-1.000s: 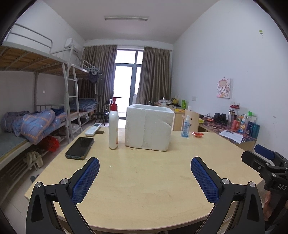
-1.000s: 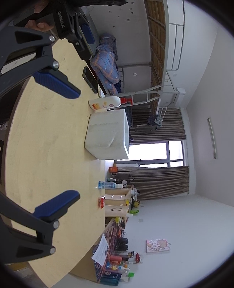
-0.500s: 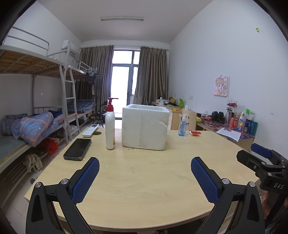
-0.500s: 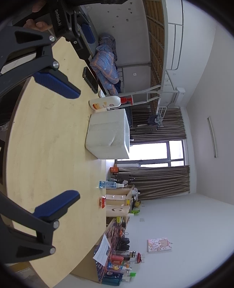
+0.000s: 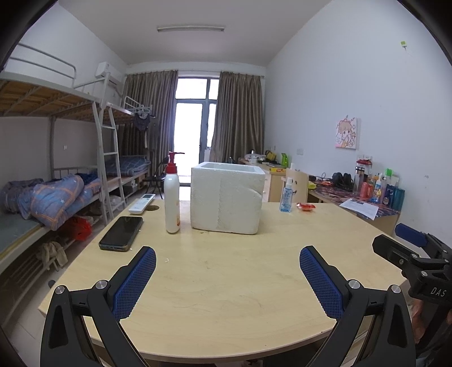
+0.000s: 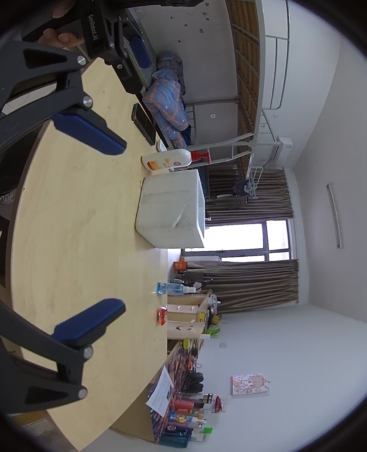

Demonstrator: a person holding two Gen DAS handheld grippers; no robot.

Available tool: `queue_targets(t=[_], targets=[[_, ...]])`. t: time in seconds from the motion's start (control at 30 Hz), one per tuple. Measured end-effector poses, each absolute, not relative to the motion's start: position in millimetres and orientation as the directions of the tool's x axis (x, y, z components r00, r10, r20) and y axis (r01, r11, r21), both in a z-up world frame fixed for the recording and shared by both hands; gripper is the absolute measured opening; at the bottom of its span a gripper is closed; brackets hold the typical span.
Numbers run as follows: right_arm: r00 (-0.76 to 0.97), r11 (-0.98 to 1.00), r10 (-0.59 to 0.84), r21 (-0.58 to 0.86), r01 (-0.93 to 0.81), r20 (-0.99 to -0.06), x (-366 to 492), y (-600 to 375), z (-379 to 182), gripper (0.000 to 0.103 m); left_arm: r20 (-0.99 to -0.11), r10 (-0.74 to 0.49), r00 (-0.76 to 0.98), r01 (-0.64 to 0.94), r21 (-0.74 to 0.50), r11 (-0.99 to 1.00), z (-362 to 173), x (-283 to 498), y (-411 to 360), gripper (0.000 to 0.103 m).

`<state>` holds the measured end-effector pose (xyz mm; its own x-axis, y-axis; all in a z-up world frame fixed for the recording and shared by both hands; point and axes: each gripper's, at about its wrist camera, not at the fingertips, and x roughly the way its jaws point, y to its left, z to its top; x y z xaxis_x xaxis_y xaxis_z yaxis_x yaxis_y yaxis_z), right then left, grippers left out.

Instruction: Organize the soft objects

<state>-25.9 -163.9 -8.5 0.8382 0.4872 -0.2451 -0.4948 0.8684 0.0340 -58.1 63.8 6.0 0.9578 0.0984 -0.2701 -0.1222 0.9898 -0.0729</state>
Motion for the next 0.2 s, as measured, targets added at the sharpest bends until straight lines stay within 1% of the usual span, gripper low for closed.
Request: queue_targets(t=[0.2], targets=[[0.838,0.869,0.486,0.034,-0.494,-0.248,-25.3,-163.7,-9.1,0.103,-0.269,0.1,0.958,-0.123,-0.07,0.99,5.8,-57.5,62.9,0.102]])
